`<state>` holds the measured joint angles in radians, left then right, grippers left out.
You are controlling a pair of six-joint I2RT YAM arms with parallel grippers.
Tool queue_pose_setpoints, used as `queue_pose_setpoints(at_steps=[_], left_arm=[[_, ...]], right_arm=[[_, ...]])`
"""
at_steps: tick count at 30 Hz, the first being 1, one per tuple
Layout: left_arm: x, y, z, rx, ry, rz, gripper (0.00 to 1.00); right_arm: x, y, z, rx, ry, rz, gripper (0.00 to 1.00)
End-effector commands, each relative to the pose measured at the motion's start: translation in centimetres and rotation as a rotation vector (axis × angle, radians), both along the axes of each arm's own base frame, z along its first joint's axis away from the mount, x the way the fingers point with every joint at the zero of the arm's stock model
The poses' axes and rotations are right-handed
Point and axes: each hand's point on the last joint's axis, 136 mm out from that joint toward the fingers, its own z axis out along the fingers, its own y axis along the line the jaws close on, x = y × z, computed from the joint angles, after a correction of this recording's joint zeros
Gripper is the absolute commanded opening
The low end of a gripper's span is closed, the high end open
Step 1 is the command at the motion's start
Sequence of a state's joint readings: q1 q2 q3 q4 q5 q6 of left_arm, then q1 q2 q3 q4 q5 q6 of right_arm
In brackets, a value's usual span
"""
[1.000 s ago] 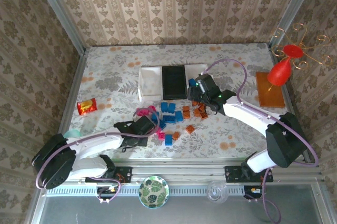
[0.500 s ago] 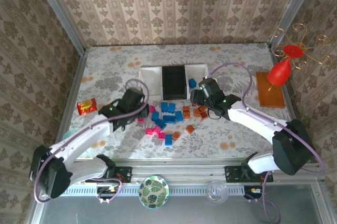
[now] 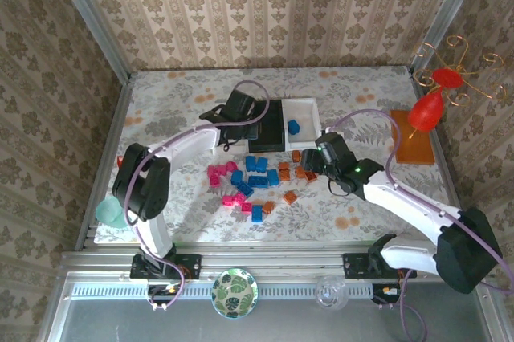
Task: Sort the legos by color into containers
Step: Place the lego in the container.
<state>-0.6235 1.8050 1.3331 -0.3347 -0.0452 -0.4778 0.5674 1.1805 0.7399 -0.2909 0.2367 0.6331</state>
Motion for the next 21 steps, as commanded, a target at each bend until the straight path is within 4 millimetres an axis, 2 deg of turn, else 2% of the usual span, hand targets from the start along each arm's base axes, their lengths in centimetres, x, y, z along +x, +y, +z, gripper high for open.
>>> queue_pose_setpoints(at_steps=[1, 4, 11, 13, 17, 21], left_arm=[[1.9, 0.7, 0.6, -0.02, -0.042, 0.04, 0.26], [1.9, -0.7, 0.4, -0.048, -0.032, 0.011, 0.26], [2.1, -3.2, 2.3, -0.052, -0.064, -0.039, 0.31], [2.5, -3.5, 2.0, -0.048, -0.055, -0.042, 0.37], [3.1, -4.0, 1.2, -0.053, -0.027, -0.043, 0.57], [3.2, -4.7, 2.7, -0.1, -0.05, -0.052, 0.65]], right_arm=[[-1.0, -1.5, -0.1, -0.023, 0.0, -0.041, 0.69], [-1.5, -1.9, -0.2, -0.022, -0.004, -0.048, 0.69], [-1.8, -2.3, -0.1, -0.026, -0.007, -0.055, 0.7], [-1.8, -2.2, -0.1, -0.023, -0.007, -0.052, 0.7], [-1.9, -1.8, -0.2, -0.009, 0.002, -0.038, 0.7], [-2.0, -1.5, -0.3, -0.004, 0.009, -0.02, 0.71]])
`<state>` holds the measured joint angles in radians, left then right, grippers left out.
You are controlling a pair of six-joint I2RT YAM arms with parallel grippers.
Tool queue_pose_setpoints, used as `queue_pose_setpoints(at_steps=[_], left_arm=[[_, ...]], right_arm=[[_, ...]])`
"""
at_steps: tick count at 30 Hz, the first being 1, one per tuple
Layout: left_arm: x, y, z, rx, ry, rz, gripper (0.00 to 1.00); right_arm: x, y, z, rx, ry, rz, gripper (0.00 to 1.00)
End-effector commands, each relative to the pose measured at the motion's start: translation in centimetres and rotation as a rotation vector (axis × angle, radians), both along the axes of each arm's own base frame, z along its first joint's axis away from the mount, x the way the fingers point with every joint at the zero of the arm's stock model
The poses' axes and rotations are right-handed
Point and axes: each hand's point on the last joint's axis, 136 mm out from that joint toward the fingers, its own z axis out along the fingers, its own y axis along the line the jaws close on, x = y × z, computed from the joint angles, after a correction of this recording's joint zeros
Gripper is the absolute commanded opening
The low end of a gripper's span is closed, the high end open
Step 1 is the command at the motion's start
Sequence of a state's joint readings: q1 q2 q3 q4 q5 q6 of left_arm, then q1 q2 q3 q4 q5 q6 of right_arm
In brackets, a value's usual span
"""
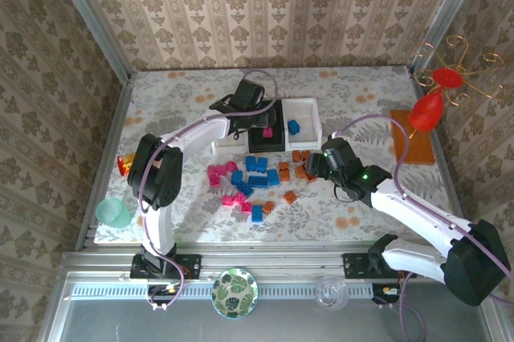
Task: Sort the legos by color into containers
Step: Place the lego in the container, then pick up the lego from the bottom-center of the table.
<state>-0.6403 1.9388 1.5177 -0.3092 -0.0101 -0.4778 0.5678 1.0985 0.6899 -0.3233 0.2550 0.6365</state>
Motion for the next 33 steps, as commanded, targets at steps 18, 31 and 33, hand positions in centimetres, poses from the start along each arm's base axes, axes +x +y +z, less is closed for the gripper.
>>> queue_pose_setpoints(at_steps=[18, 31, 33], left_arm=[[-11.9, 0.9, 7.9, -0.203, -0.142, -0.133, 1.0], [-18.5, 8.9, 4.9, -0.204, -0.153, 0.011, 1.0], [-19.0, 9.5, 4.6, -0.209, -0.154, 0.017, 1.0]], right_arm=[[-5.0, 7.9, -8.8, -0.177, 0.249, 0.376, 0.72], [-5.2, 9.4, -11.6, -0.311, 0.285, 0.433, 0.65], [-5.4, 9.8, -11.6, -0.303, 0.278, 0.453, 0.67]])
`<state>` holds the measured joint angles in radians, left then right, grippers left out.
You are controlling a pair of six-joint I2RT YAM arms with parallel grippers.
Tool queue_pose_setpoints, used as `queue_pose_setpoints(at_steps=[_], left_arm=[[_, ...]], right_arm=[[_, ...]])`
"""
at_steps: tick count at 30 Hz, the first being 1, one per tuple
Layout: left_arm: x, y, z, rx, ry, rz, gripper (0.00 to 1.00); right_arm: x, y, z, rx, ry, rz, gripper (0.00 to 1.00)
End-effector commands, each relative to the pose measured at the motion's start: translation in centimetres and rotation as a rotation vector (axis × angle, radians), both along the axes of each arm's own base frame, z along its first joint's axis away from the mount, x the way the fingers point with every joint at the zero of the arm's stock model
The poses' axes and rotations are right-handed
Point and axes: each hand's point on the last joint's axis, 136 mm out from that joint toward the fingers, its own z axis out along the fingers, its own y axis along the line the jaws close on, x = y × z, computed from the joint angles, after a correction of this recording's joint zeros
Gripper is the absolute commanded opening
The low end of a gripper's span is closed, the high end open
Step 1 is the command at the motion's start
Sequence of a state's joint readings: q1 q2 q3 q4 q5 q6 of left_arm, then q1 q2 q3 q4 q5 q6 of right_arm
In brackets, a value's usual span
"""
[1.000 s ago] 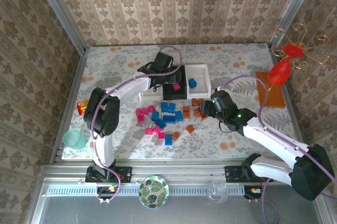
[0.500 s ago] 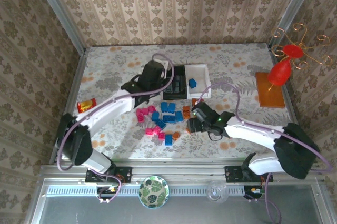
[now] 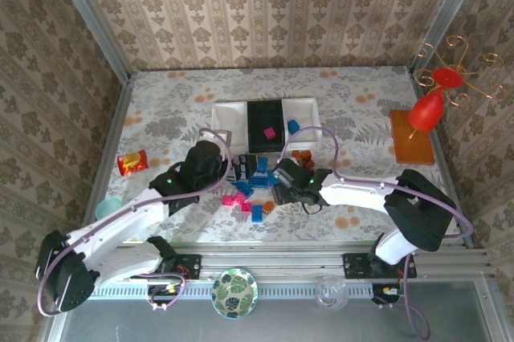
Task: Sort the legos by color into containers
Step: Pick up the lego from the bottom-center of the table.
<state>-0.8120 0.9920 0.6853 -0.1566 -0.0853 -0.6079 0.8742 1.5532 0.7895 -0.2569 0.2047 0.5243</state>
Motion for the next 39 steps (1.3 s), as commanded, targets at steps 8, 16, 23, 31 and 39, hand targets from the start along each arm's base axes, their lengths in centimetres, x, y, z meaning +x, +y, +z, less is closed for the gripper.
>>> queue_pose_setpoints(at_steps=[8, 16, 23, 31, 39], left_arm=[[-1.0, 1.9, -0.5, -0.016, -0.01, 0.042, 1.0], [-1.3, 2.2, -1.4, -0.031, -0.002, 0.054, 1.0], [-1.6, 2.3, -2.2, -0.026, 0.017, 0.052, 1.0], [-1.8, 2.8, -2.6, -0.022, 0.023, 0.063, 1.0], [-2.2, 3.8, -3.5, -0.015, 0.033, 0.094, 1.0]], right_arm=[[-0.6, -0.4, 1.5, -0.012, -0.07, 0.015, 0.7], [-0.3, 0.5, 0.2, -0.021, -0.032, 0.014, 0.68], [0.2, 0.1, -2.2, -0.081, -0.011, -0.021, 0.62], [0.0, 0.9, -1.2, -0.025, -0.024, 0.02, 0.37], [2.0, 5.0, 8.5, 0.181, -0.189, 0.116, 0.28]])
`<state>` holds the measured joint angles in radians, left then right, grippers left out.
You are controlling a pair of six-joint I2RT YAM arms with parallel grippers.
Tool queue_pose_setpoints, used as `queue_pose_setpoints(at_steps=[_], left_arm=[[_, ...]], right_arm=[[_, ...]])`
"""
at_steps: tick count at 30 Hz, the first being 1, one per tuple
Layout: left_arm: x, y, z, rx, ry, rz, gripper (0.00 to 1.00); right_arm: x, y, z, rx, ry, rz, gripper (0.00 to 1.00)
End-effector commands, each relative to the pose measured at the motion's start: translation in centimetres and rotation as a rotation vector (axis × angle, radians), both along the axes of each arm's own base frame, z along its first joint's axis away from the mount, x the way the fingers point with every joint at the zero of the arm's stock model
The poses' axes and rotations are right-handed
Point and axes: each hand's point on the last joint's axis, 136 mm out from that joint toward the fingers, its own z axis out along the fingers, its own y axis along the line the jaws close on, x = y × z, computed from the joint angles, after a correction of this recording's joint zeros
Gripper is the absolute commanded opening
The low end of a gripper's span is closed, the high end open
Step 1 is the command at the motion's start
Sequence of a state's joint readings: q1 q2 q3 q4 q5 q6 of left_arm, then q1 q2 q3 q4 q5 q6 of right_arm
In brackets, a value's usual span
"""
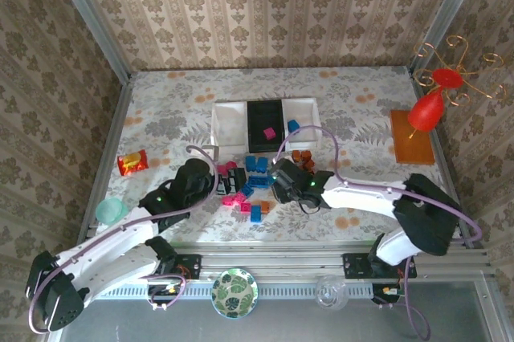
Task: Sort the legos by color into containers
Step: Pick up the lego from the bottom-center of the table, then place the lego in the container.
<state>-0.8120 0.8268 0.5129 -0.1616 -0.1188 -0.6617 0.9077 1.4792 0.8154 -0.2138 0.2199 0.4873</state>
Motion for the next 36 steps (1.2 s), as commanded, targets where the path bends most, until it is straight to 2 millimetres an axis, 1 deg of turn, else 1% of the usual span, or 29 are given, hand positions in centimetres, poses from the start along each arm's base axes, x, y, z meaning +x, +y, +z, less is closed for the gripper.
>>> queue_pose_setpoints(at_steps=[1, 4, 7, 9, 13, 15, 17, 18, 20, 22, 24, 26, 29, 30, 32, 35, 36], left_arm=[[-0.1, 0.9, -0.5, 0.0, 0.01, 0.041, 1.0], [-0.3, 1.4, -0.8, 0.0, 0.019, 0.056, 1.0], [-0.8, 1.8, -1.3, -0.011, 0.035, 0.059, 1.0], [-1.2, 2.2, -1.8, -0.011, 0.052, 0.067, 1.0], [-2.2, 3.3, -2.8, -0.023, 0.087, 0.095, 1.0], [-2.7, 3.8, -3.1, -0.036, 0.103, 0.104, 1.0], [-3.1, 4.1, -3.4, -0.053, 0.118, 0.112, 1.0], [-3.4, 4.2, -3.6, -0.065, 0.125, 0.107, 1.0], [-3.8, 4.1, -3.5, -0.09, 0.131, 0.092, 1.0], [-4.1, 4.4, -3.6, -0.09, 0.137, 0.088, 1.0], [-4.2, 4.6, -3.8, -0.083, 0.146, 0.089, 1.0], [-4.2, 4.5, -3.9, -0.085, 0.153, 0.084, 0.99], [-4.2, 4.4, -3.9, -0.081, 0.158, 0.077, 1.0], [-4.1, 4.4, -4.0, -0.077, 0.16, 0.075, 1.0], [-4.1, 4.3, -3.9, -0.07, 0.159, 0.073, 1.0], [-4.0, 4.3, -3.9, -0.063, 0.152, 0.071, 1.0], [-3.9, 4.3, -3.9, -0.061, 0.147, 0.073, 1.0]], right_arm=[[2.0, 3.6, 5.6, 0.112, -0.094, 0.073, 0.28], [4.7, 6.3, 7.0, 0.111, -0.123, 0.091, 0.28], [7.9, 9.0, 7.2, 0.119, -0.123, 0.09, 0.28], [10.3, 10.2, 7.4, 0.134, -0.123, 0.071, 0.28], [14.8, 11.7, 7.3, 0.172, -0.101, 0.019, 0.28], [16.6, 12.3, 7.2, 0.185, -0.086, 0.0, 0.28], [17.9, 12.9, 6.7, 0.186, -0.073, -0.01, 0.29], [18.6, 13.2, 6.5, 0.186, -0.068, -0.016, 0.32], [19.6, 13.6, 6.2, 0.18, -0.059, -0.022, 0.4], [20.4, 14.0, 6.8, 0.19, -0.059, -0.032, 0.53], [20.8, 14.2, 7.9, 0.207, -0.071, -0.037, 0.61], [20.7, 14.1, 9.5, 0.227, -0.094, -0.039, 0.65], [19.6, 13.2, 11.5, 0.255, -0.126, -0.036, 0.67], [19.0, 12.8, 12.1, 0.267, -0.135, -0.041, 0.67], [17.4, 11.6, 12.8, 0.291, -0.14, -0.049, 0.68], [14.2, 9.9, 12.6, 0.312, -0.124, -0.05, 0.69], [13.0, 9.2, 12.1, 0.307, -0.107, -0.053, 0.69]])
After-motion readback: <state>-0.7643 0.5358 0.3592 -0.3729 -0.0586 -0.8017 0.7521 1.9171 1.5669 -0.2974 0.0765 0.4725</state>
